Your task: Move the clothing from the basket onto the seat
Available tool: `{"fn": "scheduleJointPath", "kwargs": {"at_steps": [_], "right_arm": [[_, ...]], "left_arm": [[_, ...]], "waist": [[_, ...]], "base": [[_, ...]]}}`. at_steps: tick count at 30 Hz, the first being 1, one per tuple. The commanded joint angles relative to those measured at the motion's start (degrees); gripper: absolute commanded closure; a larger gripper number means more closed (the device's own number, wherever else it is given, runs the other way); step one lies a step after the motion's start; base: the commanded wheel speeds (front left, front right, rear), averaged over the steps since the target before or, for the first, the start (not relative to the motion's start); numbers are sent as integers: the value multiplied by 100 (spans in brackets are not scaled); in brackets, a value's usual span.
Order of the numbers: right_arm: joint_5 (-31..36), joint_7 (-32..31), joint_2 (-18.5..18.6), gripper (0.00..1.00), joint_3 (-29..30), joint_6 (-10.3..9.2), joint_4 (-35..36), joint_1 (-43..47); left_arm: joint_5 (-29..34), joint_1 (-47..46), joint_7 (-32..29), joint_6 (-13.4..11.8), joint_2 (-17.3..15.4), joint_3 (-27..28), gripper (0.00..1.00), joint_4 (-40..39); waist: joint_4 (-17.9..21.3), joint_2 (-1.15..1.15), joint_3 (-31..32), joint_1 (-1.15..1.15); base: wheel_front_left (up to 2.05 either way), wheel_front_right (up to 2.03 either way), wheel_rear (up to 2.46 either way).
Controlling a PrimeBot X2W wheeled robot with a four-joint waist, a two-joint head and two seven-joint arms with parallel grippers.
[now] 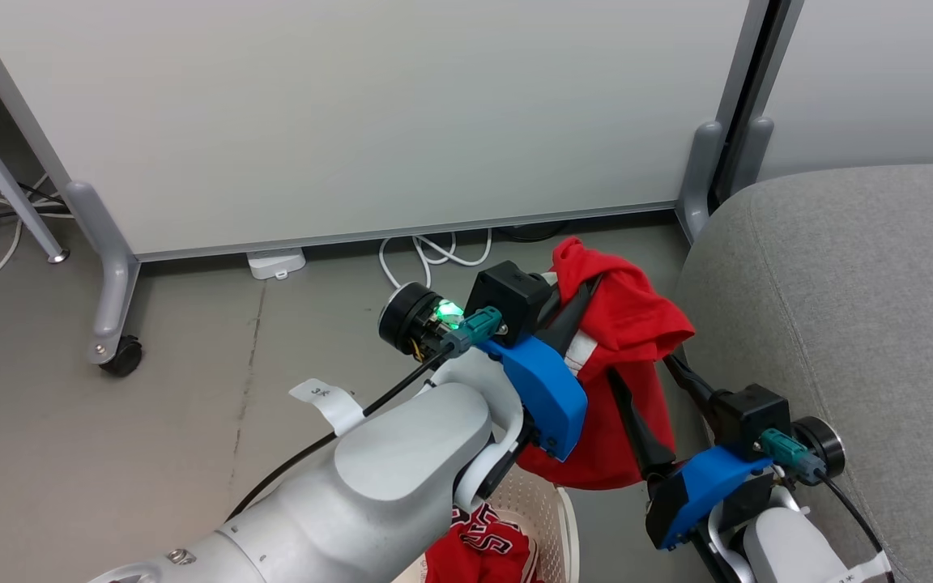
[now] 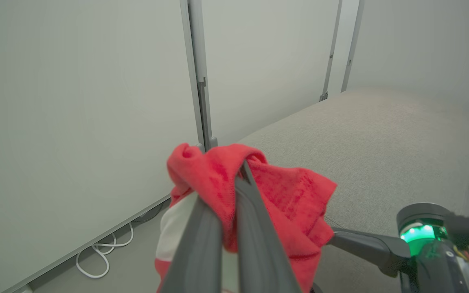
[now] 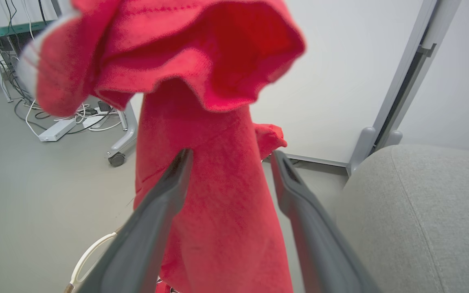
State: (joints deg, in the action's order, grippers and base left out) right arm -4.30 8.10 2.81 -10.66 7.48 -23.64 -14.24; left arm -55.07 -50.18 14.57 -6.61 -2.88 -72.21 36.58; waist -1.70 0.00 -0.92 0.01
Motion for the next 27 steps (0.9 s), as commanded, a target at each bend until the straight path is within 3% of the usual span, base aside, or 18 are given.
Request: {"fn": "scheduleJointPath", "kwargs": {"at_steps": [1,11,27], "right_arm": [[-19,1,15,0,-21,3,-79,-115],[-50,88,46,0,-362,3,-1083,-825],[-826,321,149,0,-1493,3,-2425,-1671]], "left_arm": [[-27,-95,30,-12,-1,-9,100,-10],[-71,-147,12,33,-1,-91,100,-47],[-107,-175,-16,44,0,-132,100,-104]], "waist": [[-9,0,-9,-1],[-102,0,-71,-1],[-115,0,-73,-1]], "base": [[0,0,0],[0,0,0],[0,0,0]]}}
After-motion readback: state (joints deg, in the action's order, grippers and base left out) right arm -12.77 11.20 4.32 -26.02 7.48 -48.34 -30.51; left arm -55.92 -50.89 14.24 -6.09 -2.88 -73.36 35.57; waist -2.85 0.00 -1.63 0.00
